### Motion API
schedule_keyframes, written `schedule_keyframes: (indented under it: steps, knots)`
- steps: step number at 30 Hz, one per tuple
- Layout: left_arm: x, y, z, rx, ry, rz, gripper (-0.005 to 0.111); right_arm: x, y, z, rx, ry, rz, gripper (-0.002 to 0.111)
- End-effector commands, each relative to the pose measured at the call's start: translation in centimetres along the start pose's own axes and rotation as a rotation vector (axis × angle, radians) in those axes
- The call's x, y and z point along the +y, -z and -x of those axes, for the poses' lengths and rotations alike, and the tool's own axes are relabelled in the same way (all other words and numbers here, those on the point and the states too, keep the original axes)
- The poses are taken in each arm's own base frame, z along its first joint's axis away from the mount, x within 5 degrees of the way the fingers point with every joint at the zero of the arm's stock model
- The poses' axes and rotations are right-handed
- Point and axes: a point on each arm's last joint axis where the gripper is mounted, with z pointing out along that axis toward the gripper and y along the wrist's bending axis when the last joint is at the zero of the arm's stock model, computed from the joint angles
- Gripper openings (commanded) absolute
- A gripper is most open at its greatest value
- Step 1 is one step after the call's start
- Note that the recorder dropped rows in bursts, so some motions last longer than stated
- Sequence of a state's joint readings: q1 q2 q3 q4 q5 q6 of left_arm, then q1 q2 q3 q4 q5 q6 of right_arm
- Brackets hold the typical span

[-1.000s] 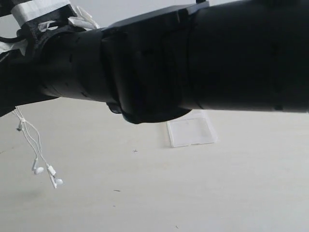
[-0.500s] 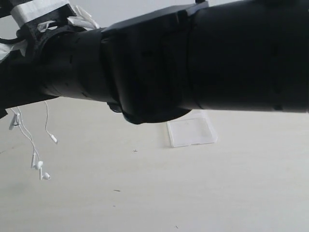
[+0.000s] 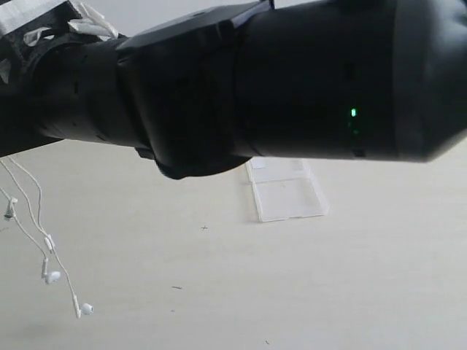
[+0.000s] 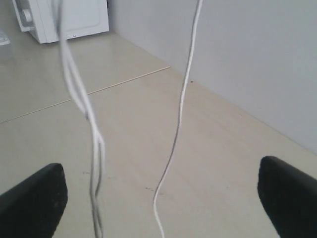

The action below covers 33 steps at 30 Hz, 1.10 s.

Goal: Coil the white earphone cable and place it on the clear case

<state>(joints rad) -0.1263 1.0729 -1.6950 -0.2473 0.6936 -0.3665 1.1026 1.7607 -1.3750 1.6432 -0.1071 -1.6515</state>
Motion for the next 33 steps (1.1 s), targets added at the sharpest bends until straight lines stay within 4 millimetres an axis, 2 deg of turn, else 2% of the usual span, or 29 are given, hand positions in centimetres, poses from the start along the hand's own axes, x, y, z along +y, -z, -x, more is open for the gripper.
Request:
schedule_keyframes:
  steps: [1,9,12,18,21,33]
  knots:
    - [-0.5,0.6,-0.1,0.021,-0.057,-0.029,0.0,0.1,0.1,0.6,-0.021,0.042,0.007,0.102]
    - [-1.2,0.8,-0.6,0.069,-0.12,-0.106,0.0,0.1,0.1,0.6,-0.021,0.046,0.006,0.102]
    - [-1.2,0.9,-0.9,0.104,-0.174,-0.111,0.0,0.6,0.1,0.6,-0.024,0.046,0.058,0.102]
    - [-1.2,1.1,-0.9,0.103,-0.173,-0.116,0.0,0.7,0.1,0.6,-0.025,0.042,0.068,0.101]
    - [-1.4,1.4,-0.8,0.097,-0.175,-0.119,0.0,0.6,0.1,0.6,-0.025,0.042,0.066,0.095]
    - [-1.7,1.6,-1.0,0.108,-0.246,-0.157,0.0,0.6,0.1,0.6,-0.025,0.042,0.066,0.085]
